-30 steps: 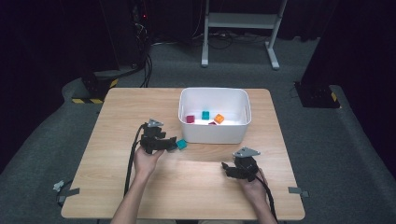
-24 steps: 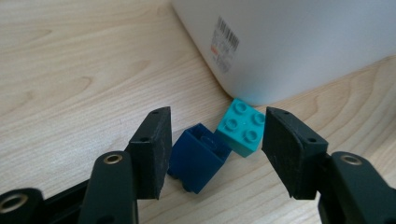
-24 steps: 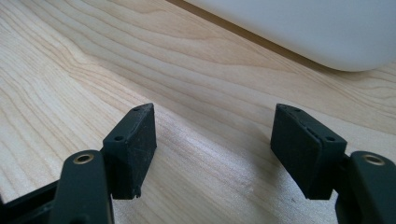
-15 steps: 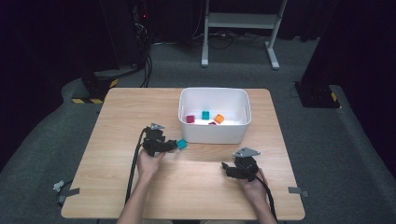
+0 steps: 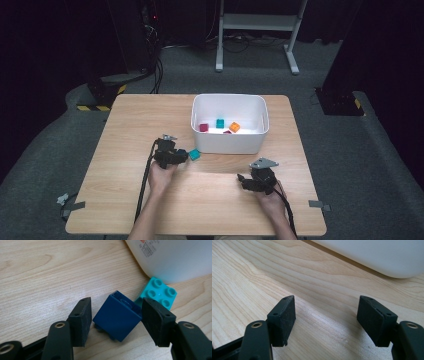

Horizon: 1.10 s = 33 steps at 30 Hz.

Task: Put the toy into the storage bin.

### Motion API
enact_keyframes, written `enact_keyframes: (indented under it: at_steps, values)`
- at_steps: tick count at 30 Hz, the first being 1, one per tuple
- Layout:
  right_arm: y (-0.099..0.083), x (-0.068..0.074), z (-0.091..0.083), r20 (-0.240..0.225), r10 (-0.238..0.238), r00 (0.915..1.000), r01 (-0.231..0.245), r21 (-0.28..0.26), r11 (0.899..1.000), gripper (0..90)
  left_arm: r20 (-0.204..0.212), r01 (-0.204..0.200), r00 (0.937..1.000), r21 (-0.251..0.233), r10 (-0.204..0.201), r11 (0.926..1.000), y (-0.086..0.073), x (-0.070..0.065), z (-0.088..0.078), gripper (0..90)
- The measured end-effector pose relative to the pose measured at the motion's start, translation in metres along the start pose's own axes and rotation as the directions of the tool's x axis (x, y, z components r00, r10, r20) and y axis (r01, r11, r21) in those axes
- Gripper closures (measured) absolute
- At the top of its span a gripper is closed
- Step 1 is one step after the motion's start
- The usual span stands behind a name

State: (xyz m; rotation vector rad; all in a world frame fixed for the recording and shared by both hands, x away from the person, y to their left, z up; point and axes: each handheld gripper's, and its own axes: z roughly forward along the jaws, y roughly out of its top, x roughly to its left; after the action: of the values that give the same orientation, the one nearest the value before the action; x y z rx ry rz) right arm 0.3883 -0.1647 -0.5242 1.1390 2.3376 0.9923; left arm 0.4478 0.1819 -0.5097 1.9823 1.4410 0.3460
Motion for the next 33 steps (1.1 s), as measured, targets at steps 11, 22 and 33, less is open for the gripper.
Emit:
enact_keyframes:
  at_steps: [11,22,33]
  values:
    - [0.0,0.0,0.0,0.0,0.0,1.0,0.0,0.0,1.0,31.2,-0.034,-0.026,0.9991,-0.007,0.025,0.9996,0.0,-0.0019,0.0012,49.3]
    - [0.0,0.0,0.0,0.0,0.0,1.0,0.0,0.0,1.0,31.2,-0.036,-0.043,0.9984,-0.002,0.043,0.9991,-0.0002,-0.0029,0.0003,56.3]
    - [0.0,0.0,0.0,0.0,0.0,1.0,0.0,0.0,1.0,31.2,-0.026,-0.043,0.9987,-0.004,0.043,0.9991,0.0009,-0.0026,-0.006,57.3]
